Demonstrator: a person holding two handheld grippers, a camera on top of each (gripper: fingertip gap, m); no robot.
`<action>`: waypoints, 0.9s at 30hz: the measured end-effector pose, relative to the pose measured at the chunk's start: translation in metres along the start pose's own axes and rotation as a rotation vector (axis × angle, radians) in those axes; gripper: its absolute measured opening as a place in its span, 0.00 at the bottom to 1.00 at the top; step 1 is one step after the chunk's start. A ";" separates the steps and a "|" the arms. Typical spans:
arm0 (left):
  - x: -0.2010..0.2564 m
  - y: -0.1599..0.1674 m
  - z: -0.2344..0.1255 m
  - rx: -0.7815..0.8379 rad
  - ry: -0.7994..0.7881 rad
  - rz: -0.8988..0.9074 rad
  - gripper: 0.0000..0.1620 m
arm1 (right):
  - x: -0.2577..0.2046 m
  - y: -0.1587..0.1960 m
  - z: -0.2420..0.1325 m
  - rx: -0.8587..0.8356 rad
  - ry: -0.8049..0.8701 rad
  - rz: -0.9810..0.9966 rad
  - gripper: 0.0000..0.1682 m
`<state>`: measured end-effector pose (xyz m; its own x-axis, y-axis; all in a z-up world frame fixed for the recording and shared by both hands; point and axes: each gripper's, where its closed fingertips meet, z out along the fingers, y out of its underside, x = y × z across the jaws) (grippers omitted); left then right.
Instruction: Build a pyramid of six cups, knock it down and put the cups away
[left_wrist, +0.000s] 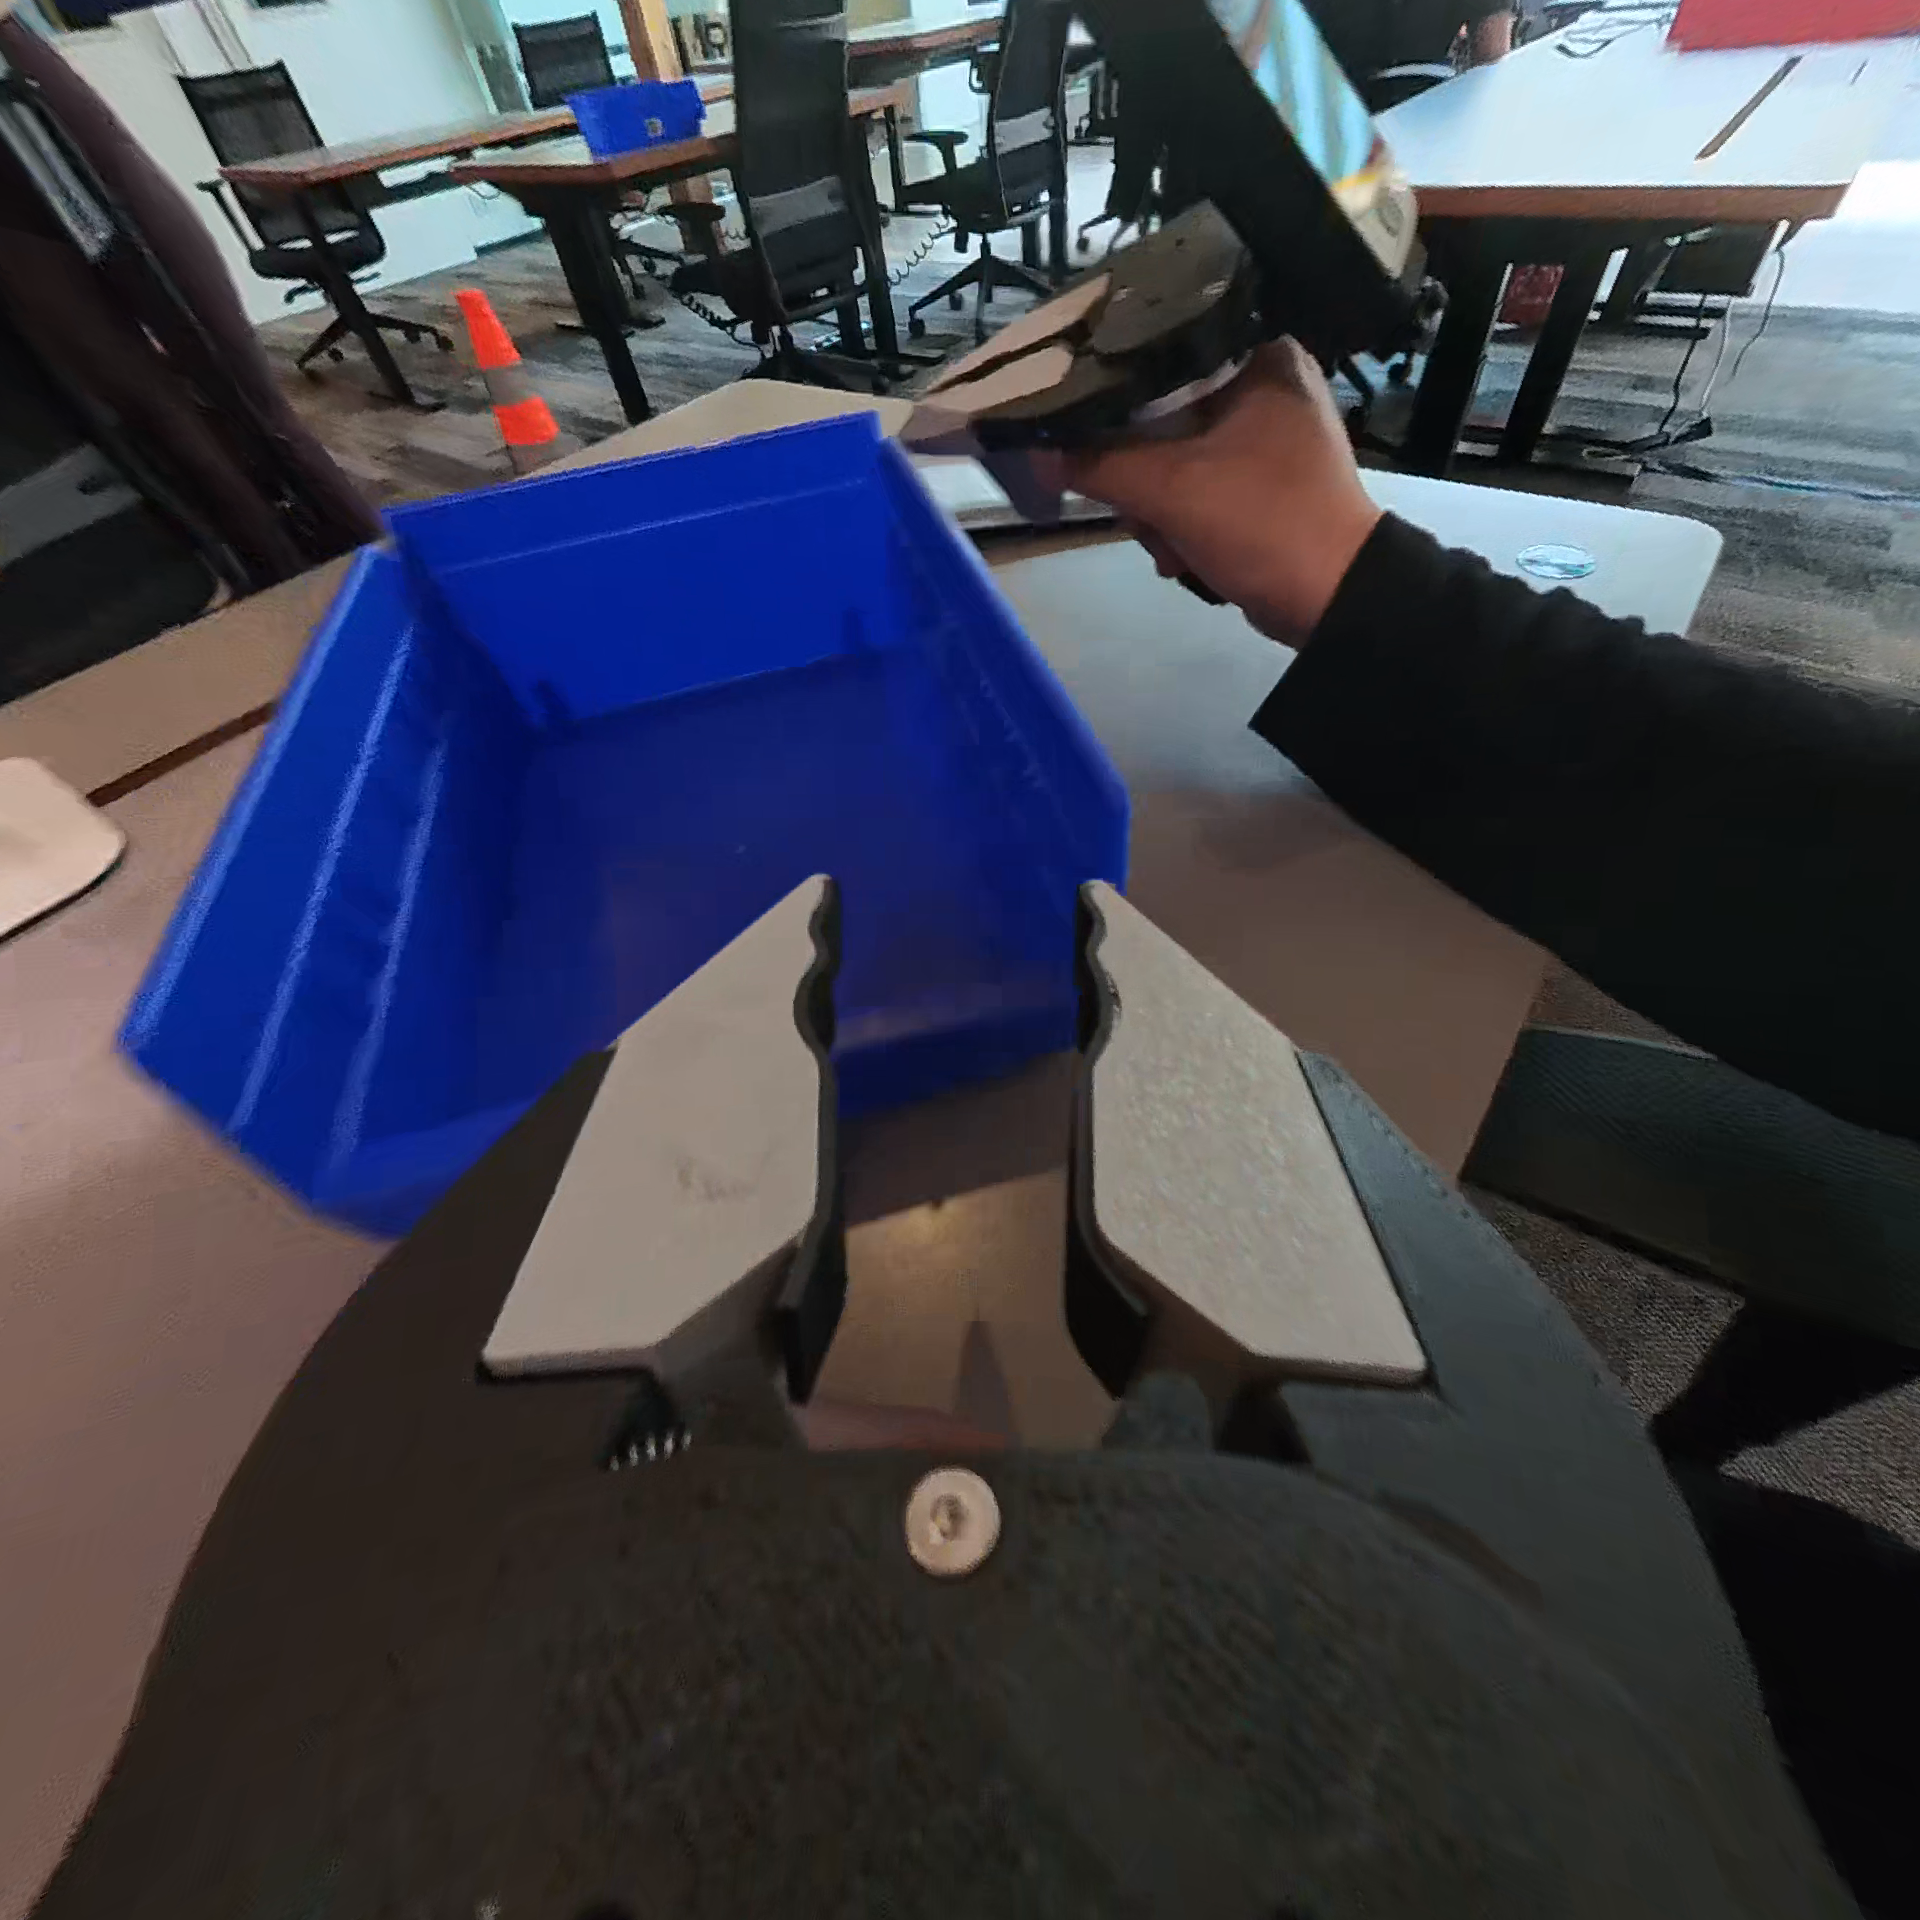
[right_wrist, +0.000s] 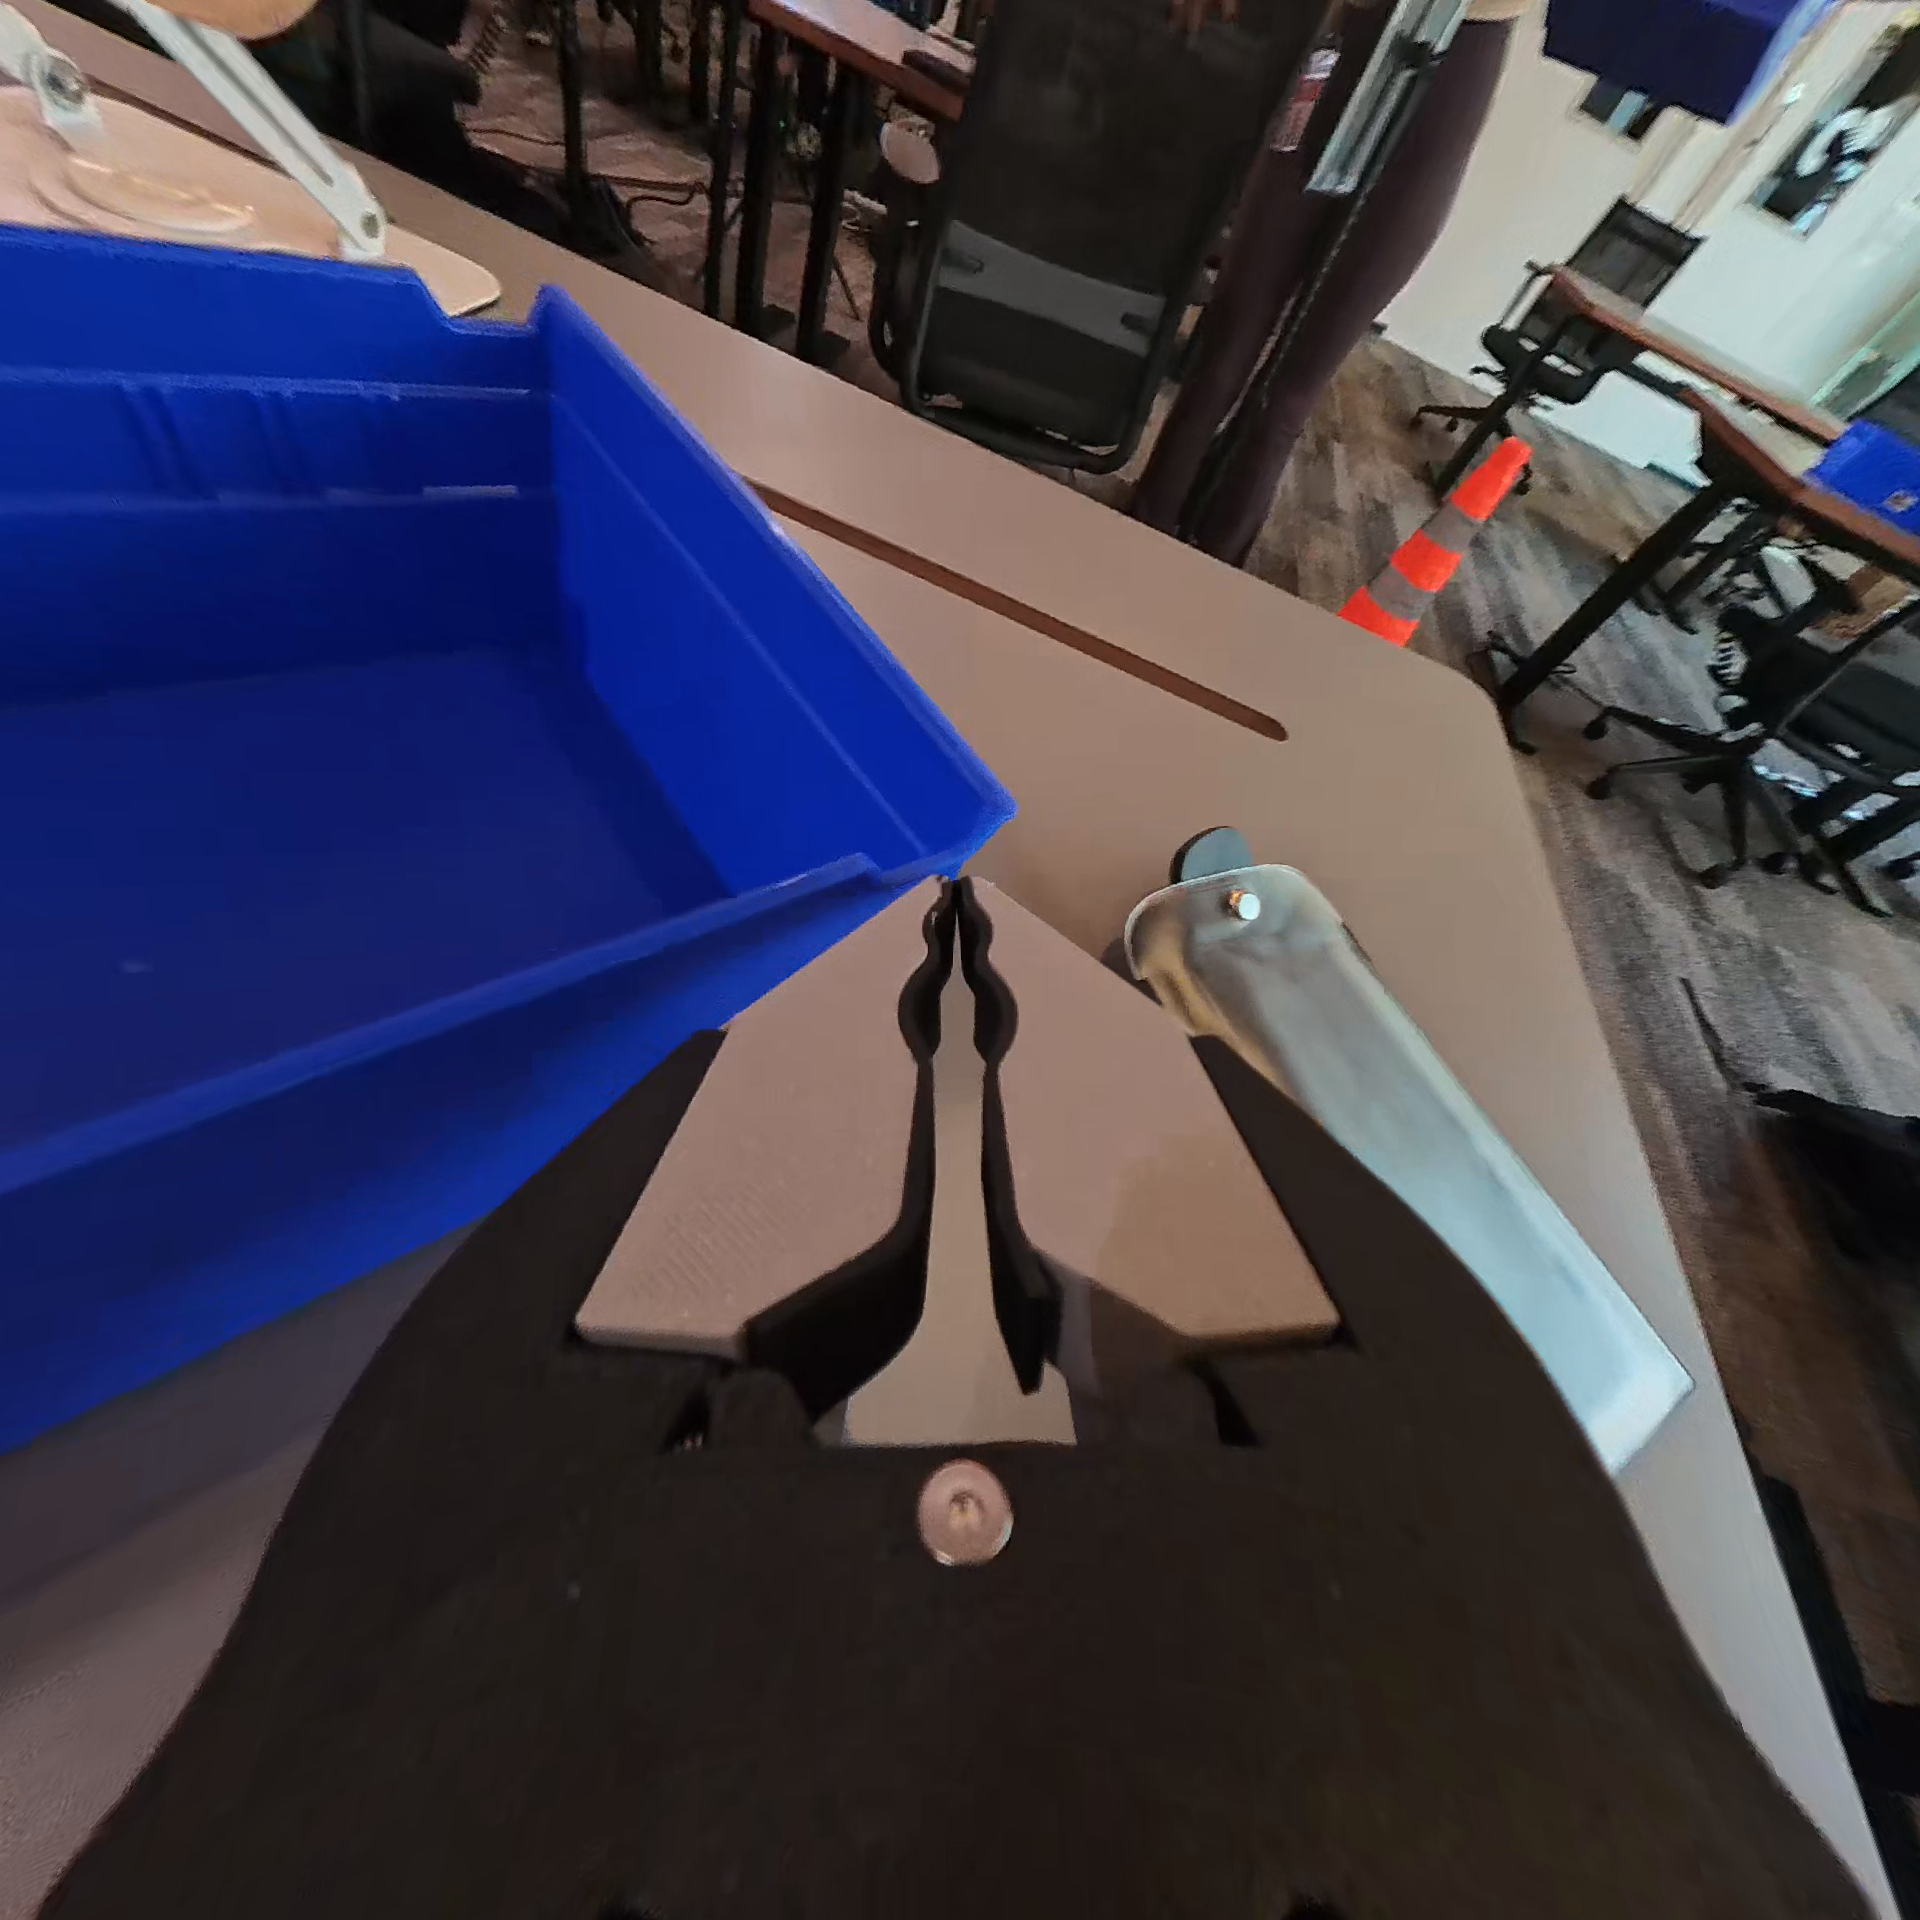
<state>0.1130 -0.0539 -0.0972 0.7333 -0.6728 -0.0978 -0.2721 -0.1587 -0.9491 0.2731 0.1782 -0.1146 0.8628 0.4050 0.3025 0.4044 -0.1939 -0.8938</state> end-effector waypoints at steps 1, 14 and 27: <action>-0.011 0.003 -0.018 0.002 -0.013 -0.015 0.29 | 0.007 -0.002 -0.003 0.009 0.040 0.017 0.00; -0.236 0.106 -0.295 -0.244 -0.701 -0.059 0.43 | -0.189 -0.091 -0.148 0.165 -0.766 -0.105 0.16; -0.284 0.164 -0.261 -0.422 -0.651 -0.038 0.24 | -0.244 0.029 -0.148 -0.485 -0.665 -0.617 0.00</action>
<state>-0.3029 -0.0776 -0.1468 0.9296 -0.1217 -0.3479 -0.3580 -0.5228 -0.7737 0.1193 -0.0585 -0.1654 0.1802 0.9408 0.2872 0.9268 -0.0646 -0.3699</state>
